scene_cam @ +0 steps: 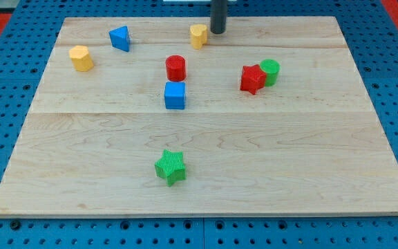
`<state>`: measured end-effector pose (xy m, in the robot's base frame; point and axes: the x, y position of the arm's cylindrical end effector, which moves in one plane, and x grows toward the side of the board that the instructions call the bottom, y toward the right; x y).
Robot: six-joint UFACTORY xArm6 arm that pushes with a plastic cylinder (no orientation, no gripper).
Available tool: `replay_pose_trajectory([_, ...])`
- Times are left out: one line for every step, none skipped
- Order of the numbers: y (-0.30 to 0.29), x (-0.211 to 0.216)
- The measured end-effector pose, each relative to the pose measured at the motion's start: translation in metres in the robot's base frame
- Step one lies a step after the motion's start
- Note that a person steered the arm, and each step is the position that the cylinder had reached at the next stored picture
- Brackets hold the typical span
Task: Move yellow heart slightly down
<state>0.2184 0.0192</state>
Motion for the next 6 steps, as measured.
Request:
replay_pose_trajectory([-0.012,-0.006])
replay_pose_trajectory([-0.013,0.012])
replay_pose_trajectory([-0.014,0.021])
replay_pose_trajectory([0.02,0.047])
replay_pose_trajectory([0.08,0.065])
replay_pose_trajectory([0.115,0.105])
